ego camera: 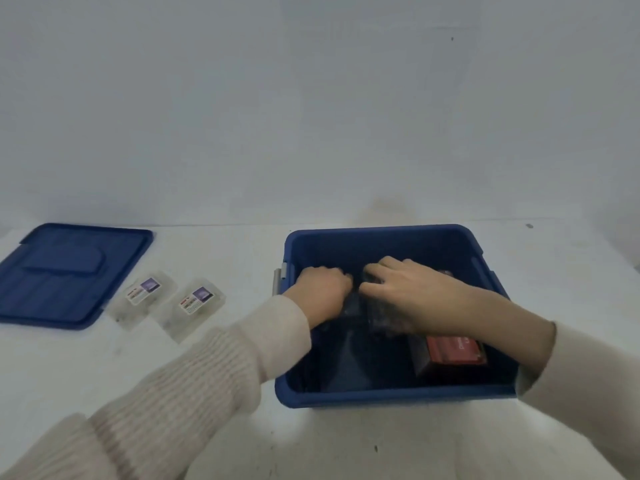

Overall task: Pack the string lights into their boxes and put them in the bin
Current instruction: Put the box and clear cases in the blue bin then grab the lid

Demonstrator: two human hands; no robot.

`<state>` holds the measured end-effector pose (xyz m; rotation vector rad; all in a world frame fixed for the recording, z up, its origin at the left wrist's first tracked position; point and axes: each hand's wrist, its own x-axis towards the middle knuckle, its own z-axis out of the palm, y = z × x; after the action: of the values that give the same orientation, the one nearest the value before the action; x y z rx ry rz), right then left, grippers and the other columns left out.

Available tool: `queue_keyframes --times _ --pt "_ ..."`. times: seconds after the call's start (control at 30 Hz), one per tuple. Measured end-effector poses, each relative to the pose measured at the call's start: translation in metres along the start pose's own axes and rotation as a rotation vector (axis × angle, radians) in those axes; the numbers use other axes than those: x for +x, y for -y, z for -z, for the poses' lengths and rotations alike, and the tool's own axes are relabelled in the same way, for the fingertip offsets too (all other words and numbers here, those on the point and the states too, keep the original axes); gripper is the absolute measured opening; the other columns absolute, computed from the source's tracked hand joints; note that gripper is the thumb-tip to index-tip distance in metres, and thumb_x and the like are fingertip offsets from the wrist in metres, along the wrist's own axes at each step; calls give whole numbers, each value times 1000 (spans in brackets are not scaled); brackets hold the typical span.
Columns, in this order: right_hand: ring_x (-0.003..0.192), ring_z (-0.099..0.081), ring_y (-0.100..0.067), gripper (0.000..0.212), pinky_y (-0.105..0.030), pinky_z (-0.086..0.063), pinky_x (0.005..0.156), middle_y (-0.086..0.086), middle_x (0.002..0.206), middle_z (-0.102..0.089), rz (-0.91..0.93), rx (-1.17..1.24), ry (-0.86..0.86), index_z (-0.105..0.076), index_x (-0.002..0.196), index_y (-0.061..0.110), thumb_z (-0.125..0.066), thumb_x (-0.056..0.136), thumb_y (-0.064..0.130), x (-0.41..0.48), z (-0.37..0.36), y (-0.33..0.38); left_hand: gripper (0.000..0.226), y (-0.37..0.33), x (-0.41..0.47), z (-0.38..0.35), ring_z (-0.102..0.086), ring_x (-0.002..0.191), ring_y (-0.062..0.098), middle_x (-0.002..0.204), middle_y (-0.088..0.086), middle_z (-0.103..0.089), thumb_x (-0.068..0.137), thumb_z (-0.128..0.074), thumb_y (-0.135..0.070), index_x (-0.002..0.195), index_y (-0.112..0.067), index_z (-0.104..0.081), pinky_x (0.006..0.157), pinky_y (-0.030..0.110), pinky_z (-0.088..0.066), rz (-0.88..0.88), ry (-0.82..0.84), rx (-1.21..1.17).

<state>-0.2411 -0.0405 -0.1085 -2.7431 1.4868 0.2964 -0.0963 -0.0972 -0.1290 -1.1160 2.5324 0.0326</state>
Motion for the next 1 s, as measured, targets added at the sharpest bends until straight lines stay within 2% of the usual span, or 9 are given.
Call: queue_keyframes --times 0.17,0.37,0.43,0.6,0.73,0.8,0.9,0.93,1.0 --pt "111 -43 -24 45 -35 -42 84 -8 129 -38 -1 -65 162 -48 127 14 -59 89 35 9 -8 0 36 -1 1 -1 -54 110 29 123 12 -52 91 -52 -11 126 -8 -46 79 36 -43 4 36 5" --pt "114 -45 -24 45 -29 -32 69 -10 128 -42 -36 -88 144 -34 131 7 -53 92 19 17 -18 6 37 -7 -2 1 -42 119 33 129 19 -42 93 -49 -11 129 -3 -47 88 38 -44 17 19 39" --pt "112 -47 -25 46 -28 -32 71 -10 126 -44 -56 -68 155 -34 130 8 -55 91 20 19 -22 5 38 -8 -3 1 -40 120 33 130 19 -41 93 -49 -12 130 -3 -46 88 38 -44 21 8 61" --pt "114 -53 -27 35 -34 -46 84 -13 128 -51 -28 -100 226 -45 126 7 -50 93 14 25 -27 4 42 -10 -3 -1 -40 120 33 133 19 -39 93 -50 -15 133 -6 -43 86 36 -44 -20 -72 189" --pt "117 -49 -25 43 -33 -43 88 -13 130 -49 -24 -131 305 -44 130 6 -55 91 20 24 -21 6 56 -9 -1 -3 -53 107 35 129 20 -41 88 -54 -6 138 -10 -28 72 34 -42 -35 -70 21" --pt "115 -49 -24 41 -33 -42 86 -10 129 -51 -50 -106 330 -47 126 9 -57 89 24 21 -13 8 54 -9 -2 0 -56 105 35 125 20 -44 88 -53 -4 136 -8 -29 70 34 -41 -28 -40 -21" --pt "105 -56 -23 28 -32 -46 77 -7 117 -57 -120 85 370 -57 115 11 -55 88 18 15 10 7 40 -1 -6 8 -57 104 33 121 17 -49 89 -53 -5 128 -6 -42 77 35 -45 -37 21 -85" --pt "100 -58 -23 22 -34 -49 78 -5 110 -61 -148 160 354 -62 107 12 -54 86 14 13 21 6 33 5 -9 13 -58 103 32 118 15 -53 89 -53 -6 122 -6 -49 78 35 -46 -64 -3 -152" --pt "93 -60 -19 18 -38 -50 80 4 96 -64 -226 262 202 -66 91 17 -52 82 9 13 48 7 23 22 -24 25 -60 99 25 110 9 -61 87 -54 -6 109 -9 -60 83 33 -48 -128 -149 -376"
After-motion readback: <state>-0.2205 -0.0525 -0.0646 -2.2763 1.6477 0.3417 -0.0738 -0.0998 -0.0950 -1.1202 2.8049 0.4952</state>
